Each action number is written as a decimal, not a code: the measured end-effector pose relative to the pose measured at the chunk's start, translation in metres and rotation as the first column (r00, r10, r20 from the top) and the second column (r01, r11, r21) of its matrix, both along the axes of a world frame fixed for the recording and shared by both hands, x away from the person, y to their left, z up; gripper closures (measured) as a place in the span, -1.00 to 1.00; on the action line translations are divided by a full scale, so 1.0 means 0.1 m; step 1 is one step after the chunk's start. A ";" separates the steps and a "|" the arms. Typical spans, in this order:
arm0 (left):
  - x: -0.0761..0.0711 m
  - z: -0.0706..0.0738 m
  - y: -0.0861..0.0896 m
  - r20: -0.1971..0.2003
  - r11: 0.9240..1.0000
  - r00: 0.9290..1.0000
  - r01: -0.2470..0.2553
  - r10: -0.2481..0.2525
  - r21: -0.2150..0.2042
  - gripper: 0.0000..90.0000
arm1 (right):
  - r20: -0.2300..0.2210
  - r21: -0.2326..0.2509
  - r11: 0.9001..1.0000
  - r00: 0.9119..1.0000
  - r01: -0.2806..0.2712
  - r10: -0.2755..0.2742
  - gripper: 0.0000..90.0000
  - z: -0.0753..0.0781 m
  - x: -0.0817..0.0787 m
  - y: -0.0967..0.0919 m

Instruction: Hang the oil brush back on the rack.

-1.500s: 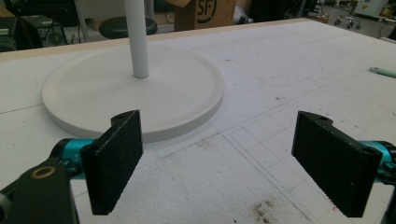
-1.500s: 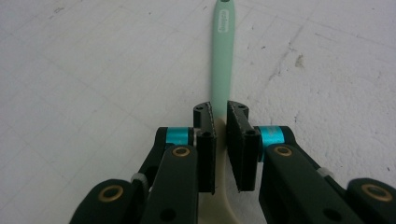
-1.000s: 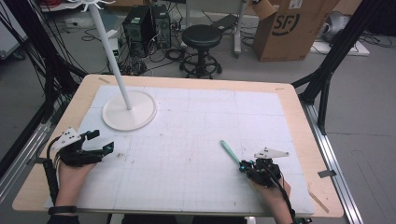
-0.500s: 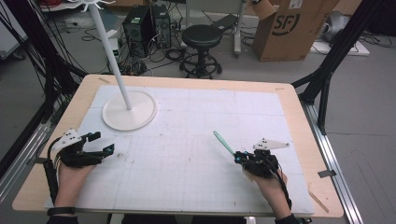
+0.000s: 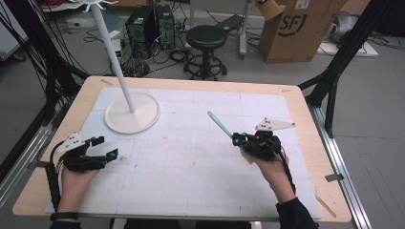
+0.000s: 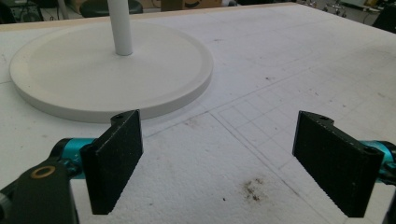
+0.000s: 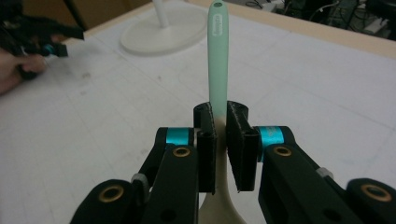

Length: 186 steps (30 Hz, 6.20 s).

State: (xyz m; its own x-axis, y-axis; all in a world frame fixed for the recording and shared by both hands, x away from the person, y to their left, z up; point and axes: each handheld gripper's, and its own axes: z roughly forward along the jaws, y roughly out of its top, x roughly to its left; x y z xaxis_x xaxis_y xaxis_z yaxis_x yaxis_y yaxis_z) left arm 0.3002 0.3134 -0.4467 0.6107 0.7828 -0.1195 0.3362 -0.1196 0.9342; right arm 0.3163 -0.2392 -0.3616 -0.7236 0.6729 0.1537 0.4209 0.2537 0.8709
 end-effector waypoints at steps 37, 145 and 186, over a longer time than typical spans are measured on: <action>-0.02 -0.01 -0.02 0.022 1.000 0.999 0.024 -0.024 0.007 -0.63 | 0.204 0.004 0.985 0.964 -0.175 0.171 0.85 1.65 0.79 1.41; -0.04 -0.01 -0.03 0.036 0.998 0.997 0.062 -0.063 0.021 -0.62 | 0.080 0.026 1.000 0.997 -0.013 0.011 -0.46 -0.30 -0.18 -0.62; -0.04 -0.01 -0.04 0.038 0.997 0.997 0.068 -0.069 0.036 -0.62 | -0.051 0.040 0.990 0.990 0.132 -0.130 -0.44 -0.87 -0.13 -0.87</action>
State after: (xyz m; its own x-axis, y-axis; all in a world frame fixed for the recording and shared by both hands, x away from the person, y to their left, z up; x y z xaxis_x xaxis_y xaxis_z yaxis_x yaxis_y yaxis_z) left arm 0.2962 0.3095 -0.4478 0.6667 0.7423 -0.0679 0.2893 -0.1737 0.9414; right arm 0.3029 -0.3261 -0.4487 -0.6206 0.7534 0.2174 0.4902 0.1563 0.8575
